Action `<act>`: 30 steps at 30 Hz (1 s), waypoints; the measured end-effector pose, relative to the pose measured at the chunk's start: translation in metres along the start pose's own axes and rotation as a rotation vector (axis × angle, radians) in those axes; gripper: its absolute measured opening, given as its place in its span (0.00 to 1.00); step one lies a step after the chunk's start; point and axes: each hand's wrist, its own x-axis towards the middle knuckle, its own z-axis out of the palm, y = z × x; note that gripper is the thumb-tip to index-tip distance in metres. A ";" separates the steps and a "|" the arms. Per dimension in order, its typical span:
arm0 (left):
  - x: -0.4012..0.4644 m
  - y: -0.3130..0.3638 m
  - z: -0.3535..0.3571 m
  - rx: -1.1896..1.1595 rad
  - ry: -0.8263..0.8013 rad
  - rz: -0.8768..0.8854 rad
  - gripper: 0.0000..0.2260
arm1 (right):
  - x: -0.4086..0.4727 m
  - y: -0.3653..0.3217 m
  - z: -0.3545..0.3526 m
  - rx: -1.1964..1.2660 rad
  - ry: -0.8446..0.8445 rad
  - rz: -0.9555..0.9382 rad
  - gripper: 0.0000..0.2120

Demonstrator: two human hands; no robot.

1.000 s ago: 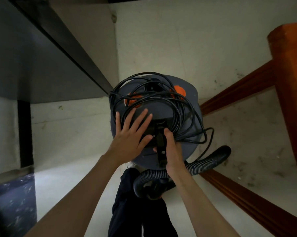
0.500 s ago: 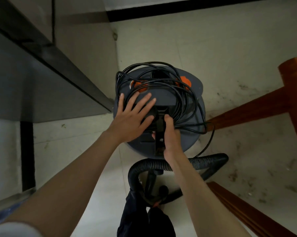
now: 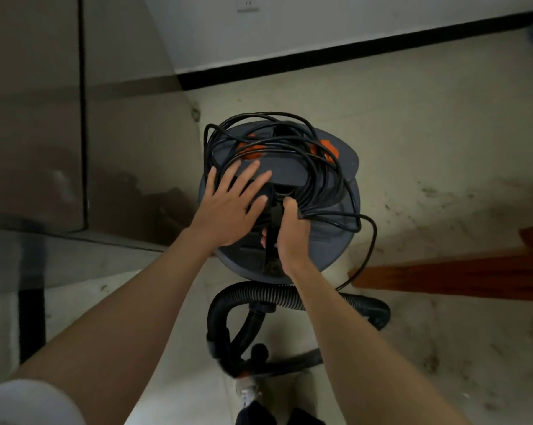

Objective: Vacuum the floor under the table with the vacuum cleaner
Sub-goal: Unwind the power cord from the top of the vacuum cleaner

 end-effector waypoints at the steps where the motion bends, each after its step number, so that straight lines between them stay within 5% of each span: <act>1: 0.008 -0.004 -0.002 -0.004 0.010 0.000 0.30 | 0.008 -0.003 0.006 0.010 0.002 -0.023 0.17; 23: 0.190 -0.021 -0.035 -0.107 0.079 -0.182 0.30 | 0.181 -0.133 0.036 -0.093 -0.199 -0.064 0.19; 30: 0.246 -0.053 -0.053 -0.096 0.072 -0.205 0.30 | 0.219 -0.178 0.074 -0.103 -0.173 -0.091 0.12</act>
